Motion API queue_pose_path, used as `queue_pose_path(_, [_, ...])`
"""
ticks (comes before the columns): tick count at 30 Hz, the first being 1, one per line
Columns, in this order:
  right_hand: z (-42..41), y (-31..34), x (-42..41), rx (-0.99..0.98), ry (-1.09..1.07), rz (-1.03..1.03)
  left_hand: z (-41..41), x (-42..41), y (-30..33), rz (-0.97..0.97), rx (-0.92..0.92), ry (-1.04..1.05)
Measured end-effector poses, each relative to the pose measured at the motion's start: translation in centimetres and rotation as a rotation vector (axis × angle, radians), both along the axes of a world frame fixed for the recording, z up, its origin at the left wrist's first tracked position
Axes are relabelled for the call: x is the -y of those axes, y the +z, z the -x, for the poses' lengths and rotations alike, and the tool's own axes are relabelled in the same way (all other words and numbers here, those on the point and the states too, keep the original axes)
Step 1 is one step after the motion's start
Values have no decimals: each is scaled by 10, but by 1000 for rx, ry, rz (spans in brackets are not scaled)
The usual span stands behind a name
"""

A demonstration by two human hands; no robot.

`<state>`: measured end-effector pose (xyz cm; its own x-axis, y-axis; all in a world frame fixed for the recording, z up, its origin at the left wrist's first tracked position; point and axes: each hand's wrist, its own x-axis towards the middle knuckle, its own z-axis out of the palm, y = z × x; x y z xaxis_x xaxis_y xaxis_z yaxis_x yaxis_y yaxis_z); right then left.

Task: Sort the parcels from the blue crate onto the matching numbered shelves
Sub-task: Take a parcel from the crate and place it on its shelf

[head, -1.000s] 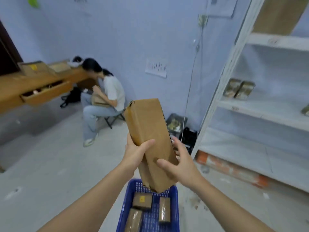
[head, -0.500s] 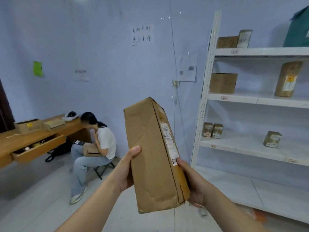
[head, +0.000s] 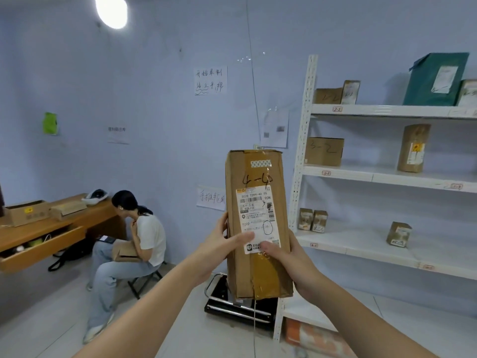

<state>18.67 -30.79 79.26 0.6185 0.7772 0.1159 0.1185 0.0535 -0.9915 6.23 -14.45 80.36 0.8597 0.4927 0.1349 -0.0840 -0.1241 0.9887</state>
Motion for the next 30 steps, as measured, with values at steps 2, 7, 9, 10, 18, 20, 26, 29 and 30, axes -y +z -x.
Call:
queue_pose_path(2, [-6, 6, 8, 69, 22, 0, -8, 6, 5, -32, 32, 40])
queue_pose_path(7, [-26, 22, 31, 156, 68, 16, -20, 21, 12, -9, 109, 17])
queue_pose_path(9, [-32, 27, 39, 173, 66, 10, -26, 30, 14, -26, 118, 3])
queue_pose_path(10, [-36, 29, 43, 187, 60, 18, -30, 33, 15, -37, 125, 1])
queue_pose_path(18, [-67, 39, 112, 340, 32, 167, -85, 83, 16, -176, 157, -81])
queue_pose_path(20, [-79, 43, 138, 360, -27, 198, -108, 104, 16, -173, 162, -120])
queue_pose_path(26, [-122, 34, 258, 428, -240, 378, -187, 197, 5, -245, 159, -328])
queue_pose_path(29, [-140, 22, 319, 440, -372, 400, -227, 254, -5, -231, 154, -438])
queue_pose_path(30, [-146, 18, 338, 433, -416, 395, -238, 272, -8, -221, 159, -474])
